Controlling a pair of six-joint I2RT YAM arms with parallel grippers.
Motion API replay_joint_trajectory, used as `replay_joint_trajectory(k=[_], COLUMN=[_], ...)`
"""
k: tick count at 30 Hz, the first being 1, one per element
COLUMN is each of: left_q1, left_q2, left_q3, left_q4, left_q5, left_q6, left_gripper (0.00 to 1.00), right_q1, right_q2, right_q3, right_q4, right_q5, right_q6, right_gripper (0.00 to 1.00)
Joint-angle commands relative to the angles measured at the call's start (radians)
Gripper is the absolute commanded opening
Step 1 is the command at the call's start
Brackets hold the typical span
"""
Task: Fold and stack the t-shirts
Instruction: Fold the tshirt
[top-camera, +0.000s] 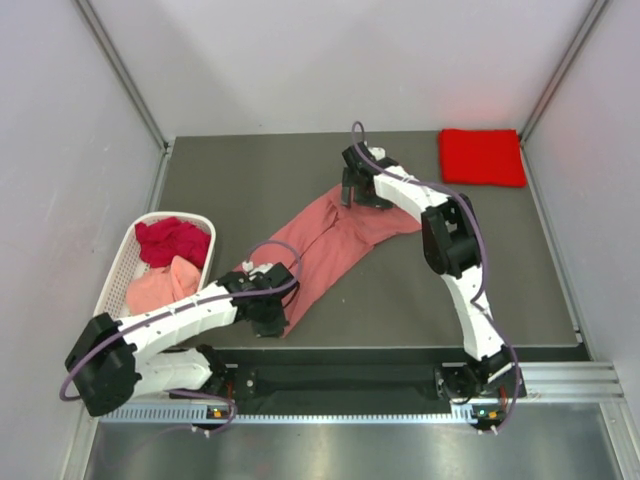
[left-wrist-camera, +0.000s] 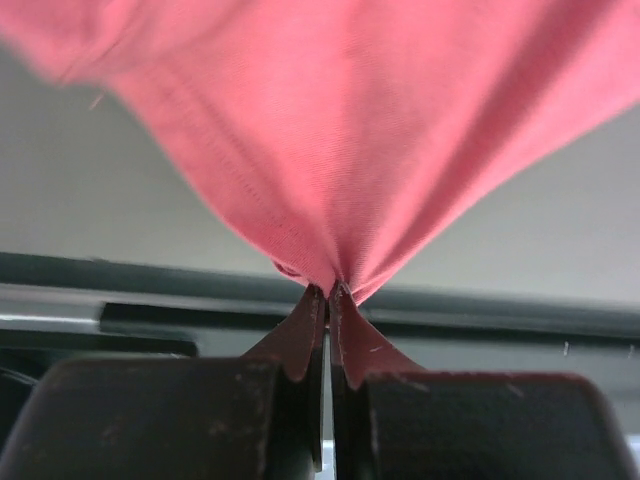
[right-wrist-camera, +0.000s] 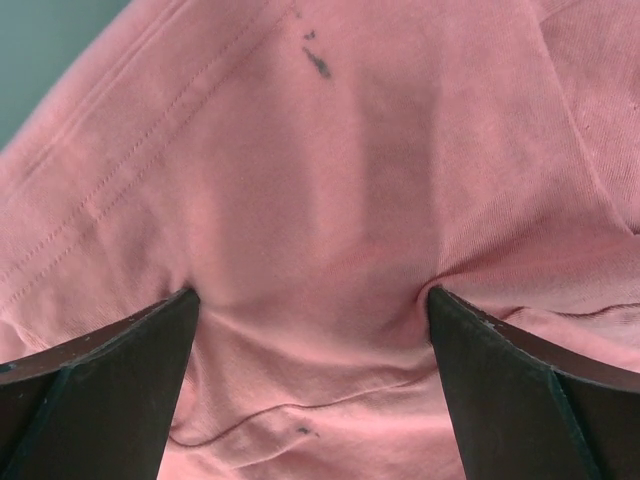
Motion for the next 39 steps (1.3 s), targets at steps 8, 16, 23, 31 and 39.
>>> replay_joint_trajectory(k=[8,16,23,31,39], left_q1=[-0.275,-0.336,-0.332,-0.052,0.118], left_q2=[-0.005,0.069,0.103,0.248,0.741], left_q3=[0.018,0.148,0.412,0.615,0.995], left_q4=[0.086,0.088,0.024,0.183,0.255], left_q5=[0.072,0.047,-0.092,0.062,0.150], left_q6=[-0.092,-0.017,0.114,0.501,0.923], left_gripper=[0.05,0.40,0.60,0.69,0.68], right_q1=[0.021,-0.043,-0.084,-0.253,-0.348], right_q2=[0.179,0.207,0.038,-0.305,-0.666], right_q3=[0.204,0.307,0.349,0.127,-0.326], right_q4=[0.122,0.143,-0.037,-0.266,-0.329], right_q5=[-0.088,-0.142,-0.163,-0.223,-0.223], right_q6=[-0.122,-0.177,-0.205,-0.150,-0.235], right_gripper=[0.97,0.97,1.00,1.00,1.00])
